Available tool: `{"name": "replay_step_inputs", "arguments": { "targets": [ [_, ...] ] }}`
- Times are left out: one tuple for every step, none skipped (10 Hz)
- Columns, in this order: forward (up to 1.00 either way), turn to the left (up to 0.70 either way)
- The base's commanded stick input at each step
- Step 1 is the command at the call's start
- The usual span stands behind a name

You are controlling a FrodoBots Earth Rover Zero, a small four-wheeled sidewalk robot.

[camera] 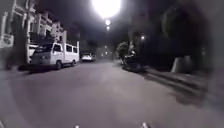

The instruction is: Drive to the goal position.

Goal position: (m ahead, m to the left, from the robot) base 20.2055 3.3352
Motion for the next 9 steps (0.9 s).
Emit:
{"name": "replay_step_inputs", "arguments": {
  "targets": [
    [0.7, 0.0],
    [0.7, 0.0],
    [0.7, 0.0],
    [0.7, 0.0],
    [0.7, 0.0],
    [0.7, 0.0],
    [0.7, 0.0],
    [0.5, 0.0],
    [0.5, 0.0]
  ]
}}
